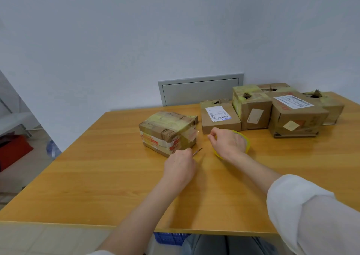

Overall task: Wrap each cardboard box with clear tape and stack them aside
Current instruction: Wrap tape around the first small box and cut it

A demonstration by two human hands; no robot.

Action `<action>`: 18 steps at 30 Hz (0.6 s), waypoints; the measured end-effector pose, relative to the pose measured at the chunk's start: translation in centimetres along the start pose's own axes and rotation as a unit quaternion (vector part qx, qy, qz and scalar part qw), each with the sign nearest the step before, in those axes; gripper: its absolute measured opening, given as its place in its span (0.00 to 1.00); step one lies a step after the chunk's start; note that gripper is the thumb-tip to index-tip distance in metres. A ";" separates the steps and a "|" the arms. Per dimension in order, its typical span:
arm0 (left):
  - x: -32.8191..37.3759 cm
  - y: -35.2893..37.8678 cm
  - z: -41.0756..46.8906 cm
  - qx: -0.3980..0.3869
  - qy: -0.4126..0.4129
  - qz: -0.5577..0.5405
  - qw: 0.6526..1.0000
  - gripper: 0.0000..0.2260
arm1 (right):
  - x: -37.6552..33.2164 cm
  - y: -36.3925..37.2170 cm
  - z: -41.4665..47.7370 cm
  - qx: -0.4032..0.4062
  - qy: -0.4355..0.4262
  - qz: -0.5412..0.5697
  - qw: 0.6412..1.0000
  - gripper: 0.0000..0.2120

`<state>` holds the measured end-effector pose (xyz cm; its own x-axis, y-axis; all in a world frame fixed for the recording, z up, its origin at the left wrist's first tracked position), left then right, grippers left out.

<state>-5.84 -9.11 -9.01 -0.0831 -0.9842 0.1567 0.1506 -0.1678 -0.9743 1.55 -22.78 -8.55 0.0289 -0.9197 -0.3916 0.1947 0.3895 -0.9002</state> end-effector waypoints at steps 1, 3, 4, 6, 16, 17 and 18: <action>0.0 -0.5 -0.4 0.023 0.006 -0.006 1.000 0.08 | 0.0 -0.1 0.0 0.001 -0.001 0.001 1.000 0.14; 0.0 -2.0 -1.2 0.081 0.016 -0.019 0.996 0.09 | -0.1 0.0 0.0 -0.002 -0.003 0.003 1.000 0.14; 0.1 -2.7 -1.5 0.104 0.021 -0.027 0.994 0.09 | -0.1 -0.1 -0.1 -0.003 -0.003 0.005 1.000 0.14; 0.4 -3.1 -1.5 0.133 0.029 -0.041 0.990 0.10 | -0.1 -0.1 -0.1 -0.005 -0.004 0.005 1.000 0.13; -1.2 2.1 2.4 0.012 -0.019 -0.012 1.000 0.17 | 0.5 -0.6 -0.1 -0.010 0.006 0.027 1.000 0.14; -1.1 2.3 2.5 0.005 -0.010 -0.007 1.000 0.19 | 0.5 -0.6 -0.1 -0.012 0.007 0.032 0.999 0.13; -0.9 2.7 2.4 -0.011 -0.004 -0.001 1.000 0.21 | 0.5 -0.7 -0.1 -0.011 0.007 0.037 0.999 0.13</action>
<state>-2.95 -8.78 -11.35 -0.0752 -0.9841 0.1606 0.1278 -0.1693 -0.9772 1.34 -23.50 -8.19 0.0291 -0.8879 -0.4591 0.1700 0.4570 -0.8731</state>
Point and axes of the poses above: each hand's wrist, its own z-axis towards the middle knuckle, its own y-axis out of the palm, x = y × z, the point moved 7 cm from there along z, towards the middle knuckle, and after that the axes turned 7 degrees about y, right-handed, at the moved point
